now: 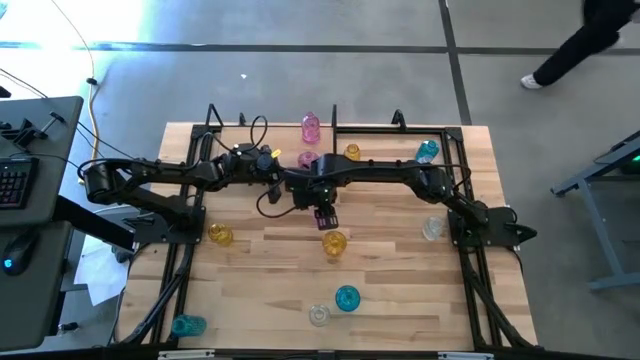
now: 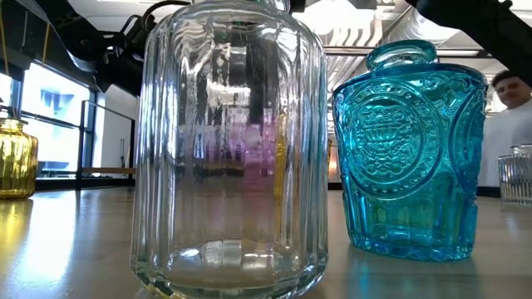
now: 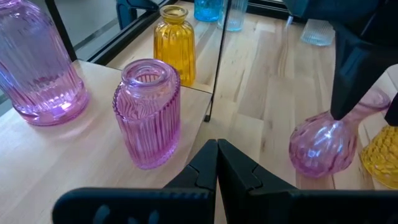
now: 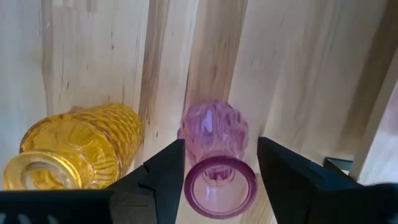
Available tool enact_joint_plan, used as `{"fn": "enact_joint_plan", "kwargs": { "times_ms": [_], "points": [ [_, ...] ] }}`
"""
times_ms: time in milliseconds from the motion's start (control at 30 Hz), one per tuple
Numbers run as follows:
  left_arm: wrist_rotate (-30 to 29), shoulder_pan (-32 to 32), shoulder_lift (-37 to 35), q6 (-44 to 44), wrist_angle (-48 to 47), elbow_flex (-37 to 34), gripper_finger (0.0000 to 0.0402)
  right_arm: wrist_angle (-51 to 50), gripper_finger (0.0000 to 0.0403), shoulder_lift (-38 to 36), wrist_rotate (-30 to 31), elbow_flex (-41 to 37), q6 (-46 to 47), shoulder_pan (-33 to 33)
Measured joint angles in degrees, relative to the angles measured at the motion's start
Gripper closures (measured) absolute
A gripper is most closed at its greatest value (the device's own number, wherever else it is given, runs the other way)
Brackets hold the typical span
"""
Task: Sort vases onto shelf
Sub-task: Put the pink vase on the shelf
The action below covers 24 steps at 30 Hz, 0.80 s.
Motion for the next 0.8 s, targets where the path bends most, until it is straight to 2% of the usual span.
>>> {"fn": "enact_joint_plan", "kwargs": {
  "times_ms": [233,433,533,667,800],
  "points": [
    [0.0,0.0,0.0,0.0,0.0,0.0,0.0401,0.6,0.0217,0.0,0.0,0.3,0.0,0.0],
    [0.0,0.0,0.0,0.0,0.2,0.0,0.0401,-1.3,0.0218,0.0,1.0,5.3,-0.2,1.1],
    [0.0,0.0,0.0,0.0,0.3,0.0,0.0401,-1.7,0.0228,-2.2,1.3,4.7,-0.5,1.5],
    [2.1,0.0,0.0,-0.4,1.1,0.0,0.0401,-1.2,0.0270,-5.5,3.3,4.1,0.7,2.2],
    [6.0,-0.3,0.0,-1.0,2.1,0.0,0.0401,0.8,0.0344,-8.1,4.9,4.1,0.2,3.2]
  ]
}}
